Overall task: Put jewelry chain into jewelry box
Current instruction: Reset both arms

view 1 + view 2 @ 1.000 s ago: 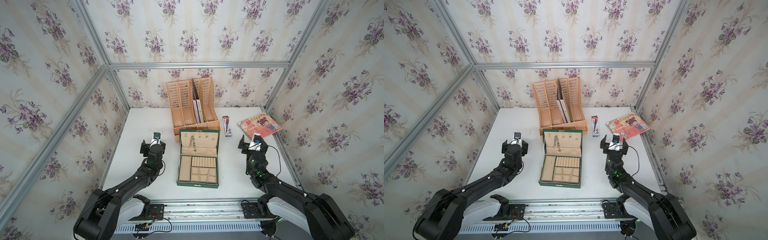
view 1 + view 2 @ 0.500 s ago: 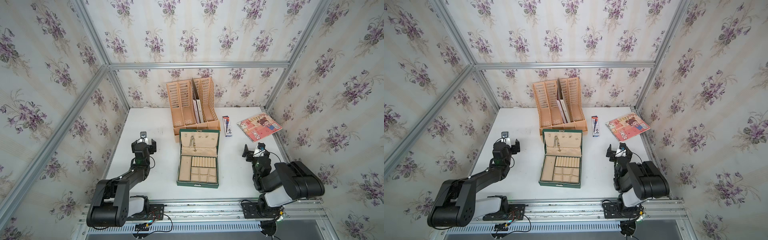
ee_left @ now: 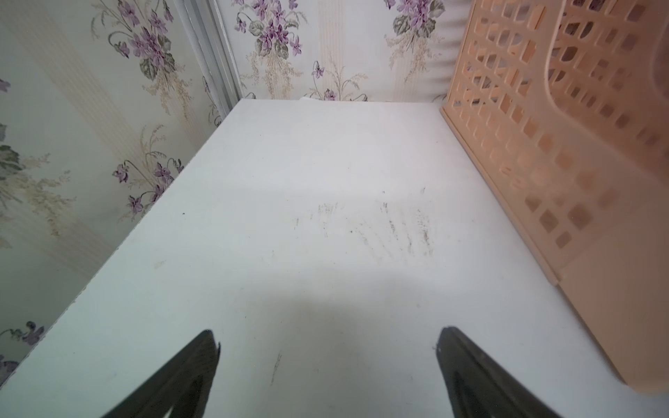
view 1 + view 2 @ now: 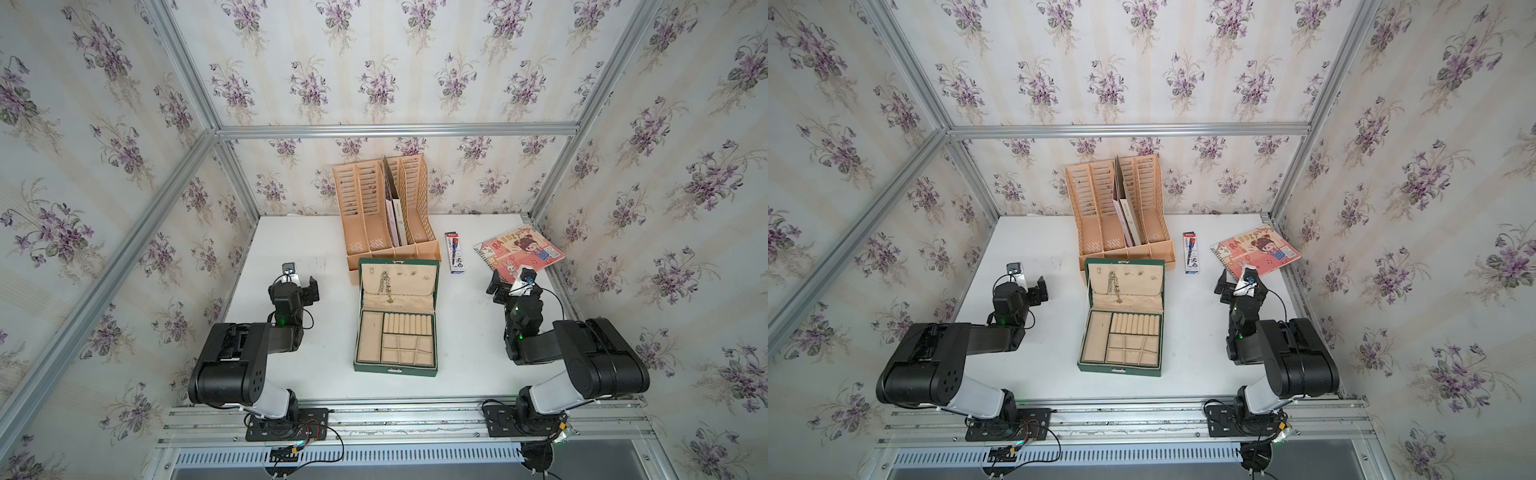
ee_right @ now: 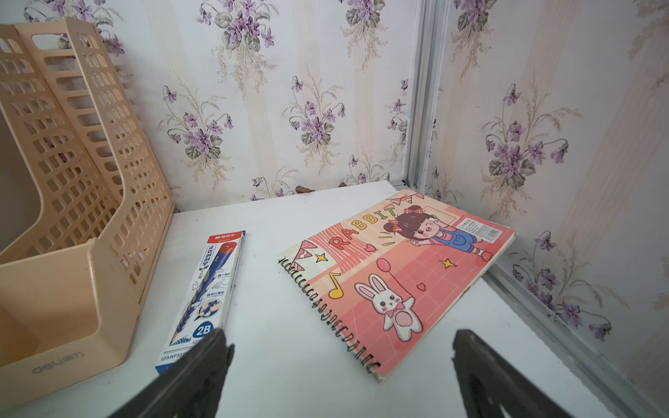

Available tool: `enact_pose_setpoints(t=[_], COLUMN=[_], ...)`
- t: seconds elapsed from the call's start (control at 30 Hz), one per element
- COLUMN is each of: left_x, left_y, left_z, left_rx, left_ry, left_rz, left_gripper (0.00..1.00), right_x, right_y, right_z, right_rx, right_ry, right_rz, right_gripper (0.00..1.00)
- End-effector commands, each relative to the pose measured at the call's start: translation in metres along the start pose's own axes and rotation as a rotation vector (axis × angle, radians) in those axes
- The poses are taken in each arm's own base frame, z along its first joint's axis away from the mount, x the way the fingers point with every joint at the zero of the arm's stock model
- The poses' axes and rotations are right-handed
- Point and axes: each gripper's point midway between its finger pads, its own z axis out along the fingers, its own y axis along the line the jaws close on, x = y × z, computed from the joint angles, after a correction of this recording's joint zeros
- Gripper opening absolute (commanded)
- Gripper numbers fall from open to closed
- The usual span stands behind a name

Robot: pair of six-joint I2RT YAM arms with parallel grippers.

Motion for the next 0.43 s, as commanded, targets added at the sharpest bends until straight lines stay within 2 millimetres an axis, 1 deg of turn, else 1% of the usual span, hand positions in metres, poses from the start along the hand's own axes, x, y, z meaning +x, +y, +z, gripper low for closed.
enact_pose_setpoints(t=[0.0,0.1,0.4], left_x=[-0.0071,-0.0055,-0.0057], left_y=[0.0005,0.0007,0.0001], left_z=[0.0001,0.0012,0.0013], left_rx=[-0.007,-0.009,-0.006], left_ry=[-0.050,-0.028,-0.034], left_rz=[0.000,-0.001,0.002], left_gripper=[0.97,0.98,0.98], right_x=[0.0000,0.0005,0.0002], right_y=[0.0021,0.0022,0.0025], right_z=[0.0012,0.0011,0.0008], right_rx=[-0.013,-0.013,-0.014], right_ry=[0.005,0.006,0.003], right_rz=[0.009,0.008,0.008], right_gripper=[1.00,1.00,1.00])
